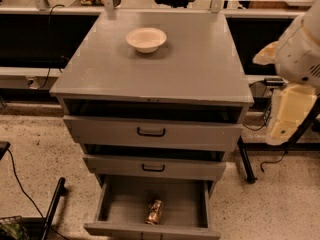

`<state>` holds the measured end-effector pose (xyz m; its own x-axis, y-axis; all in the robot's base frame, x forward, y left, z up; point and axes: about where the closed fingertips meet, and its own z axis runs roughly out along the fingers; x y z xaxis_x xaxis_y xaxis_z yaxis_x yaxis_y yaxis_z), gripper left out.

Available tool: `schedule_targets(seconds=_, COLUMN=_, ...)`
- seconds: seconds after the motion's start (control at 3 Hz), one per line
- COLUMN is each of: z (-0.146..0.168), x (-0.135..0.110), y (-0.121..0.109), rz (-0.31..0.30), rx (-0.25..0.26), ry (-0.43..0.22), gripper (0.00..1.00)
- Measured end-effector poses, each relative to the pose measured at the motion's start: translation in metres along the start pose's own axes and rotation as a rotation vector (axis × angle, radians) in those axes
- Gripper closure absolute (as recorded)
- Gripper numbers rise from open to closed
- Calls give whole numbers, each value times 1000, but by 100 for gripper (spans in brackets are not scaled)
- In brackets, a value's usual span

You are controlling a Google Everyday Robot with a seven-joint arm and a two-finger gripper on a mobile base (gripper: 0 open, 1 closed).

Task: Pick orange can from bottom drawer and place on counter

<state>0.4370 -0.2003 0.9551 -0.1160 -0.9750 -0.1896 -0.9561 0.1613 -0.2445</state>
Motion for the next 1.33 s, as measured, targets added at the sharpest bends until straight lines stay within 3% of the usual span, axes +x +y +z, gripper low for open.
schedule_targets(seconds=0.33, z=26, x=-14, y=21, rz=-99, rx=41, ry=3, gripper=0)
schedule_targets(seconds=0.67, z=40, x=-22, y=14, rz=-112, rx=104, ry=-16, gripper=0)
schedule_targets(seconds=1.0, z=48, x=-27, y=18, rz=-146, rx=73, ry=-18, gripper=0)
schedule_targets(seconds=1.33, z=88, x=-51, y=46, rz=-324, rx=17, ry=-57, gripper=0)
